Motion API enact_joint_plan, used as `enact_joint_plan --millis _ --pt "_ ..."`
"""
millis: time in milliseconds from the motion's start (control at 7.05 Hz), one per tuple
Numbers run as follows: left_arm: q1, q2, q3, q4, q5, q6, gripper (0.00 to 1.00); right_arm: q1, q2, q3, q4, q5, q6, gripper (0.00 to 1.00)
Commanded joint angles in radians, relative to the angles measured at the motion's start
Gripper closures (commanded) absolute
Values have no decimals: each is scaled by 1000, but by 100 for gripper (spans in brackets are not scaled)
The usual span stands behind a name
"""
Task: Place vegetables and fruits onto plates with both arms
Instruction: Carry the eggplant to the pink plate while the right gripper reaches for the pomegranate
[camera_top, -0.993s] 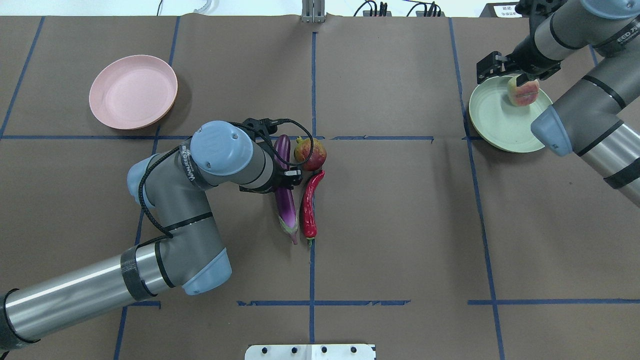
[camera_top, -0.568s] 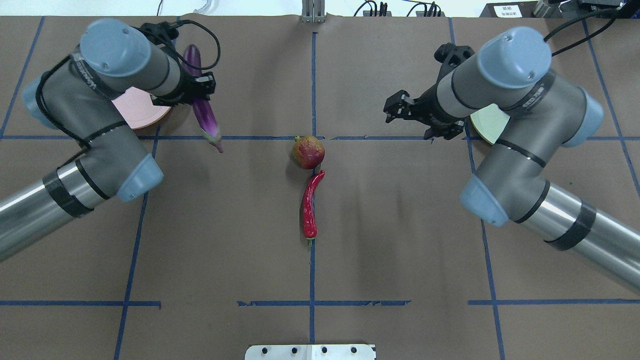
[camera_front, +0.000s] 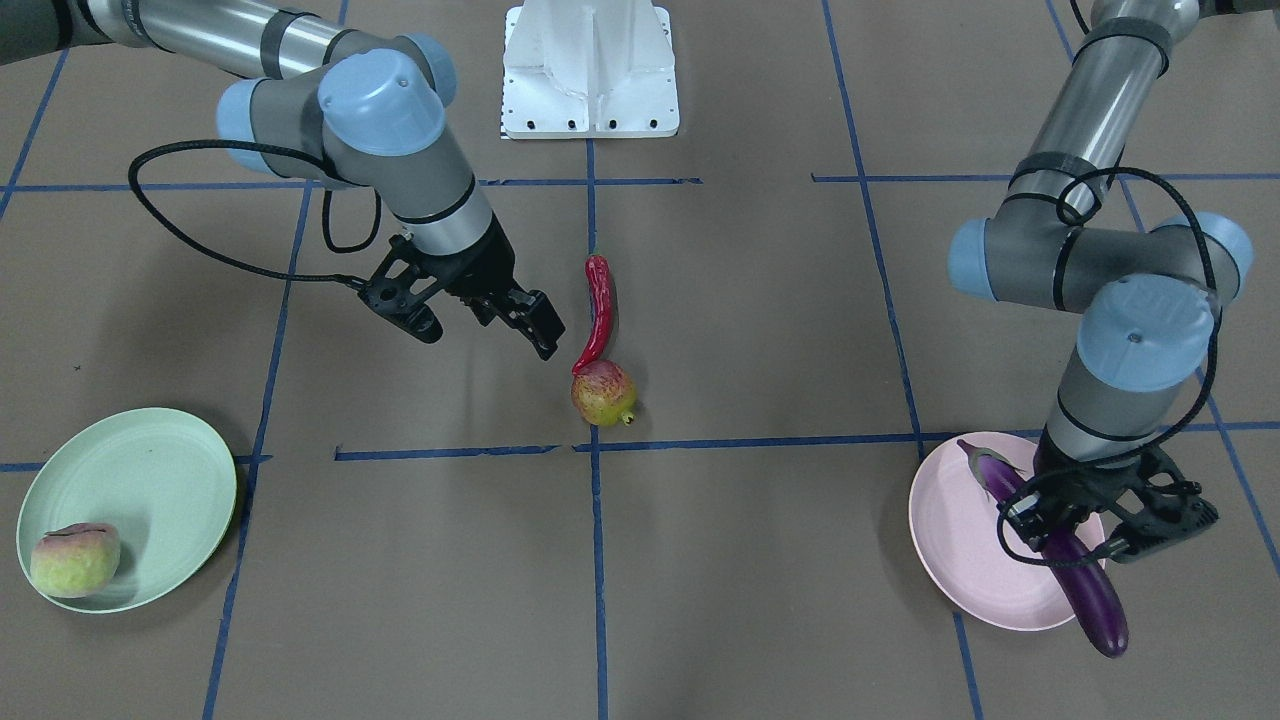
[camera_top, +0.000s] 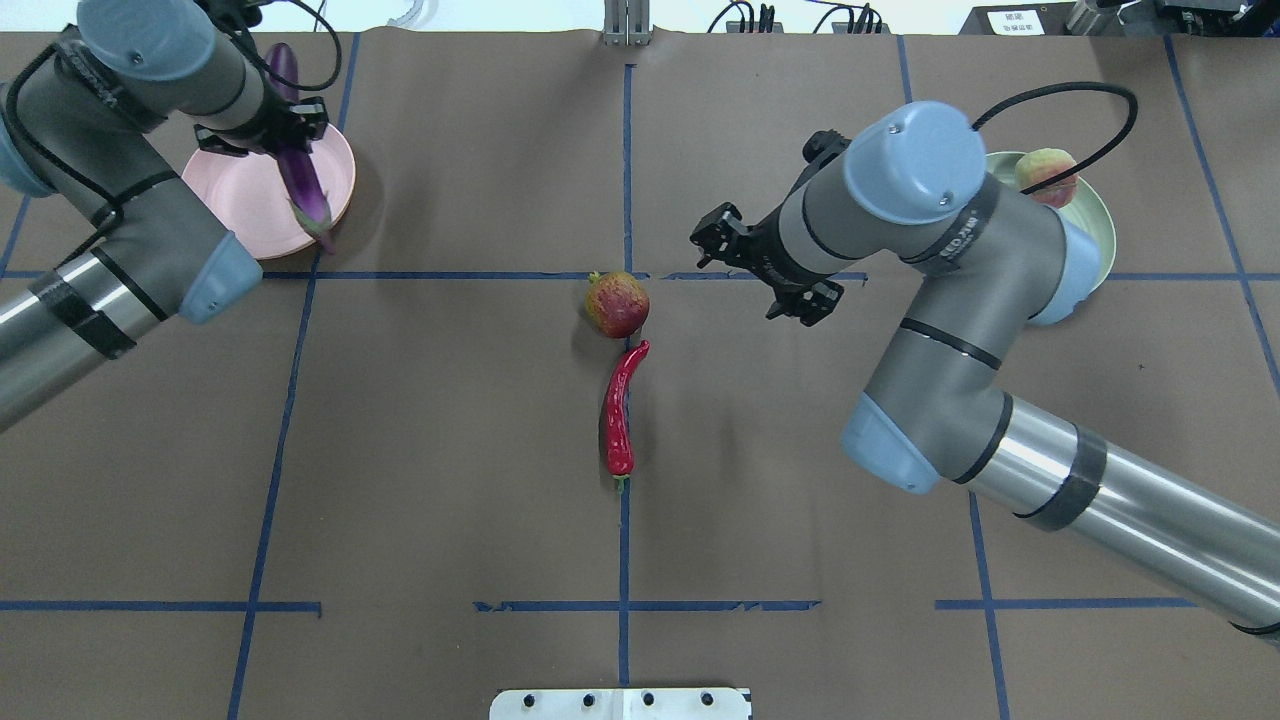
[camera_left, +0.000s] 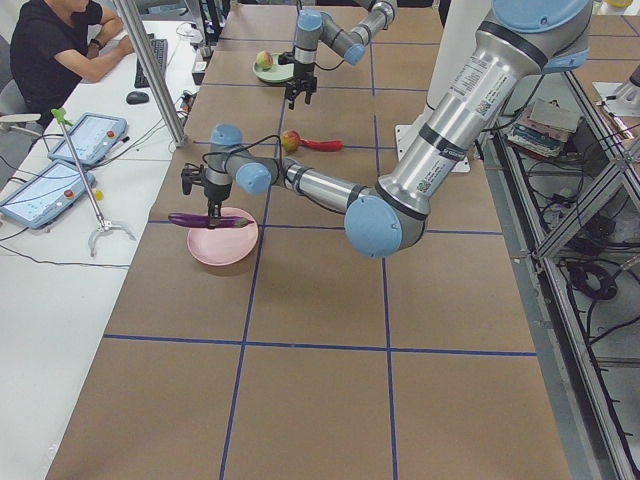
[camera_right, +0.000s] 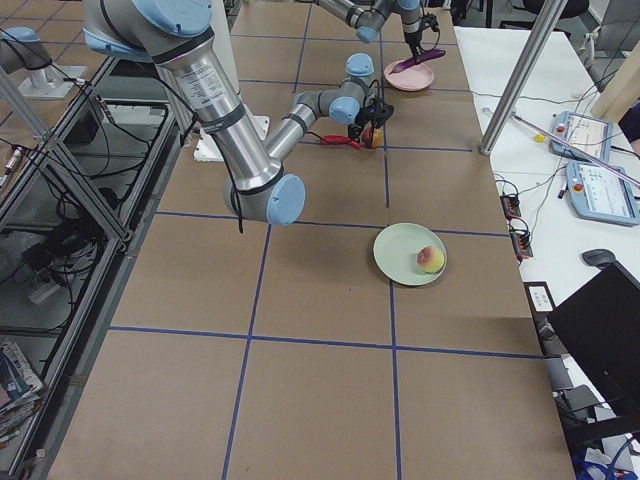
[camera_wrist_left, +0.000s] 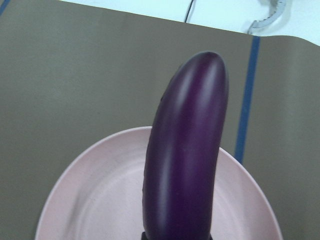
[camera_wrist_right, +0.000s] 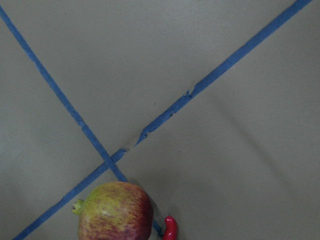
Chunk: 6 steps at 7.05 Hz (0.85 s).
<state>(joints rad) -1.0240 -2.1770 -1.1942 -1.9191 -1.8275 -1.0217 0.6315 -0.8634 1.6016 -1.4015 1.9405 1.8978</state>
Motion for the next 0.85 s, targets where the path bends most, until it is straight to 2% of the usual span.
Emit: enact_joint_plan --millis 0,142,284,568,709 --pt "-11 -9 44 -1 1 70 70 -33 98 -60 -125 -26 44 0" --pt "-11 -9 51 -1 -1 96 21 -44 150 -140 -120 -67 113 0" --pt "-11 -9 51 -3 -1 101 0 -44 194 -196 -120 -70 125 0" --pt "-10 -1 41 -41 -25 97 0 -44 250 -279 -110 -99 149 0" --pt "-10 3 21 -43 -89 83 0 -45 262 -317 -69 -112 149 0"
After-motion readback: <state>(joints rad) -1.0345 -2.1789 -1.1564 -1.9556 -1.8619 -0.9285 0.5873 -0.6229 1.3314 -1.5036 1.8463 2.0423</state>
